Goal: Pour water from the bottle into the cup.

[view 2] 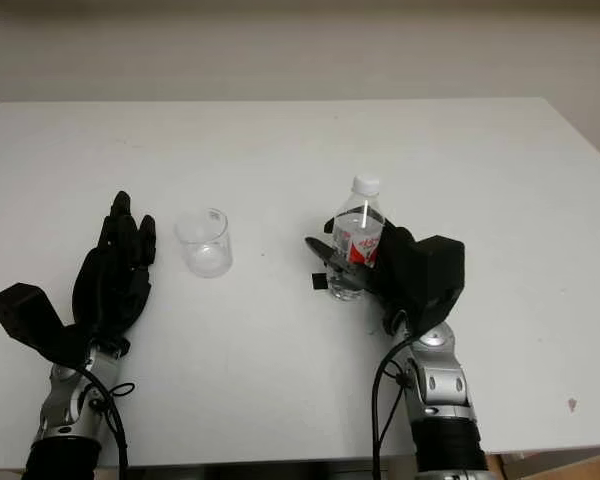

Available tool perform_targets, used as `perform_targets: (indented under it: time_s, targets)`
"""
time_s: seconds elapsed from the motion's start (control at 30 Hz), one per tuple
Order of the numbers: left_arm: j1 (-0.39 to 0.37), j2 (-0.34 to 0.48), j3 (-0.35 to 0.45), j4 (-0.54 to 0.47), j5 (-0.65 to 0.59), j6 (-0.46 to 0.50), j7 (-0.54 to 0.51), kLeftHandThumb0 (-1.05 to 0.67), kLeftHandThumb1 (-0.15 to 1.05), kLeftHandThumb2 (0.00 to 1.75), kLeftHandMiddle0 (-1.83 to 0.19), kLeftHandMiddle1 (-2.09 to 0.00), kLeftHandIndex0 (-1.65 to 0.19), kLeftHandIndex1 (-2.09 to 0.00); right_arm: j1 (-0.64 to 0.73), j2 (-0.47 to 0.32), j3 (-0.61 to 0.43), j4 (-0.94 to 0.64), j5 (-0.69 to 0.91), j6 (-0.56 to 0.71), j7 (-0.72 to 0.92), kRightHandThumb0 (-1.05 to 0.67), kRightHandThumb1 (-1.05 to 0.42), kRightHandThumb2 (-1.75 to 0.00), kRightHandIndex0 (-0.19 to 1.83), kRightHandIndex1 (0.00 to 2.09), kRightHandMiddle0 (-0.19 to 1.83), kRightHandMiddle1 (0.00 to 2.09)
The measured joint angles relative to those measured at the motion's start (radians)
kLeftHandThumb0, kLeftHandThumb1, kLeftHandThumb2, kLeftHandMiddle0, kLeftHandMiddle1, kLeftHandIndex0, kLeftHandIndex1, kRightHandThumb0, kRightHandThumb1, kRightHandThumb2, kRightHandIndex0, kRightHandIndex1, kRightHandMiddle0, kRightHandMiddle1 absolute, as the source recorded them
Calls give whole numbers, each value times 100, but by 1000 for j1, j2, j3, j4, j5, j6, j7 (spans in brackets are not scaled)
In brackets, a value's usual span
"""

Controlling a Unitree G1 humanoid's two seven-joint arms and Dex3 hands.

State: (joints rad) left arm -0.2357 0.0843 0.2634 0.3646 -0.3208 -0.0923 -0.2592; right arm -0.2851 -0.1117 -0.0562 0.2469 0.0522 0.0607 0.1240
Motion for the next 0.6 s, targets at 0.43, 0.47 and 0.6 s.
perform_targets:
  time_s: [0.43, 0.47, 0.6]
  targets:
    - [8, 2, 0, 0, 0, 1, 4, -68, 105, 55, 14, -6, 17, -6, -76, -5, 12, 174, -82, -150, -47, -27, -105, -27, 135, 209, 78, 209]
    - [8, 1, 0, 0, 0, 1, 5, -68, 105, 55, 14, -6, 17, -6, -78, -5, 12, 177, -82, -150, -46, -27, -105, -28, 137, 209, 79, 209]
    - [9, 3, 0, 0, 0, 0, 4, -70, 105, 54, 15, -5, 17, -5, -87, -3, 3, 176, -44, -111, -17, -26, -105, -30, 141, 209, 82, 209]
